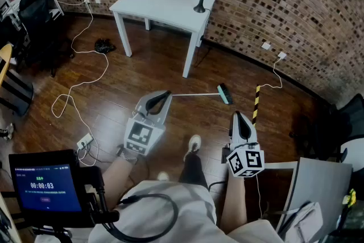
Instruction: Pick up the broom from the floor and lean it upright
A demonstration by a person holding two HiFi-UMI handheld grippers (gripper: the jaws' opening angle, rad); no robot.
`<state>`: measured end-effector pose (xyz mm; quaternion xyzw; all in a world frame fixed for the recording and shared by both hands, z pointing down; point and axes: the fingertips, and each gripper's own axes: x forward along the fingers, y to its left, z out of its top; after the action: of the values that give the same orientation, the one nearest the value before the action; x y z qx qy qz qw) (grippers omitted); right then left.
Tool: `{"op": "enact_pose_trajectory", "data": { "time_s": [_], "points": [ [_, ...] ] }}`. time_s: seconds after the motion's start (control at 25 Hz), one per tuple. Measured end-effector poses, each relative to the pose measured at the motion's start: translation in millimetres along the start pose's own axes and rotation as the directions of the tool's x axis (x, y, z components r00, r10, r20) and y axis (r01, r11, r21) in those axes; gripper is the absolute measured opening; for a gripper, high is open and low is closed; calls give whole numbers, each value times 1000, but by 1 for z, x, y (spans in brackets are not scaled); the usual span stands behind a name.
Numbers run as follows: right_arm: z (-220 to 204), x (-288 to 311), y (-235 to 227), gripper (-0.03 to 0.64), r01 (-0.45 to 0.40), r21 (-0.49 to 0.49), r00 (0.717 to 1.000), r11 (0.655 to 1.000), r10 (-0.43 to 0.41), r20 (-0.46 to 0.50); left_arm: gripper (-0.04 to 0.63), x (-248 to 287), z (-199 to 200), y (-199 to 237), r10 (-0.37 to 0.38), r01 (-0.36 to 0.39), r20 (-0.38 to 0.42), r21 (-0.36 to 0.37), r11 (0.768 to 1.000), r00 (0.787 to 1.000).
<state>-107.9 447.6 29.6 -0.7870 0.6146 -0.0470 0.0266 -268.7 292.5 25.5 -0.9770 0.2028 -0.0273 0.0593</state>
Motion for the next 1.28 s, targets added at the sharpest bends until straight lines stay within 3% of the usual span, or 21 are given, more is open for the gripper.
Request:
{"op": "enact_pose_trajectory", "data": {
  "time_s": [0.24, 0.52, 0.88, 1.04, 1.28],
  "points": [
    [-11, 40, -31, 14, -25, 12, 999, 1000, 26, -20, 0, 41, -11, 15, 34, -34, -15, 0, 999, 999],
    [-15, 108, -86, 14, -69, 8, 997, 998, 69, -37, 2, 118, -12, 26, 55, -54, -19, 48, 997, 998],
    [10, 201, -161, 14, -130, -65, 991, 989, 127, -48, 2, 232, -6, 46, 116, -115, -25, 13, 993, 993],
    [21, 232, -191, 14, -172, -80, 984, 982, 167, -62, 2, 275, -4, 42, 106, -105, -32, 36, 994, 994],
    [28, 262, -214, 14, -144, -90, 988, 985, 139, -62, 2, 298, -9, 75, 146, -145, -51, 16, 989, 988]
  ]
}}
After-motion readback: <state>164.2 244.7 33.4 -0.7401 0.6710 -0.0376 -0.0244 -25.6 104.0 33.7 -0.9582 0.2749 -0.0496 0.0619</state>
